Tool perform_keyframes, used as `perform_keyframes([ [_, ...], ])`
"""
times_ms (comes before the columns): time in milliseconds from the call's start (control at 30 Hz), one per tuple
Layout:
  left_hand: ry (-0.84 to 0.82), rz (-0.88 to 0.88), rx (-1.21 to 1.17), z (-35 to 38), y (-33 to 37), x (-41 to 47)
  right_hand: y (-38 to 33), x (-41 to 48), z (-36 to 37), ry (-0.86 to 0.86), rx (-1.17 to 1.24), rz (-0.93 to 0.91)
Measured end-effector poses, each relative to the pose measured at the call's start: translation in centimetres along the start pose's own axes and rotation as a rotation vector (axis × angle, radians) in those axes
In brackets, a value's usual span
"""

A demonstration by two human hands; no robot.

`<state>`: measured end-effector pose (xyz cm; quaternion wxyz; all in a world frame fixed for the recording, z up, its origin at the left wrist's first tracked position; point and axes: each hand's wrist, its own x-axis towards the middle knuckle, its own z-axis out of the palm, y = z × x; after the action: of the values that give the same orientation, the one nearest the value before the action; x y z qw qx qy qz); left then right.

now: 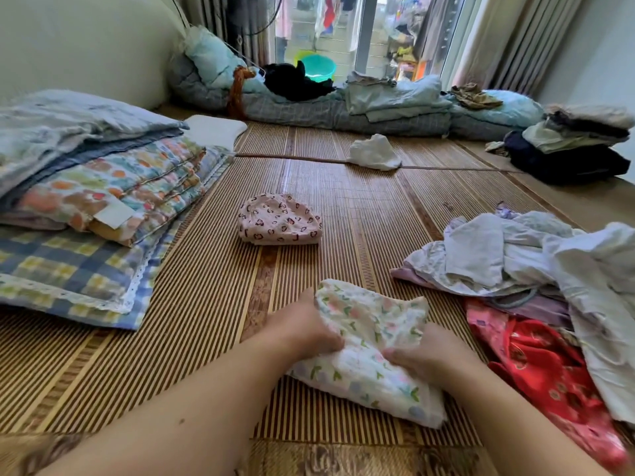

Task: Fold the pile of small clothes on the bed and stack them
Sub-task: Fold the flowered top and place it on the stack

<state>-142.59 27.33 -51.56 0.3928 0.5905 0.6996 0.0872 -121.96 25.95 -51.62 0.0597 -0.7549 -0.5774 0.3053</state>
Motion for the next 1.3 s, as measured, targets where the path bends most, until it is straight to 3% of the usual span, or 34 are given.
perform_keyframes([
  [67,-0.070,0.011,-0.159,-0.1,0.1,0.0,-0.1,-0.2,0.7,0.063,0.054,-0.025],
  [200,-0.060,0.094,-0.202,-0.9,0.1,-0.4,0.1,-0.8,0.9,0.194,0.304,-0.154],
  [433,-0.224,0.223,-0.206,-2.2,-1.4,-2.6,-0.2,-2.2,-0.8,-0.135,0.178,-0.337],
  [533,-0.168,0.232,-0.195,-1.9,-1.8,-2.8,-0.6,-2.0,-1.0,-0.240,0.033,-0.304],
  [667,-0.057,0.272,-0.344,-2.9,-2.8,-2.4,-2.2,-0.5,-2.0,-0.233,0.102,-0.369],
  [800,0.109,0.310,-0.525,-6.7,-3.4,-0.9,-7.0,2.7,-4.2,-0.132,0.186,-0.518],
  [1067,0.375,0.477,-0.343,-19.3,-1.1,7.4,-19.9,13.3,-6.9,0.177,0.072,-0.676],
  [1200,0.362,0.447,-0.420,-21.7,-1.1,13.2,-23.2,18.3,-7.0,0.224,0.030,-0.649],
  [1300,0.285,0.319,-0.323,-20.7,-2.6,17.7,-23.8,21.6,-5.5,0.067,-0.029,-0.576],
])
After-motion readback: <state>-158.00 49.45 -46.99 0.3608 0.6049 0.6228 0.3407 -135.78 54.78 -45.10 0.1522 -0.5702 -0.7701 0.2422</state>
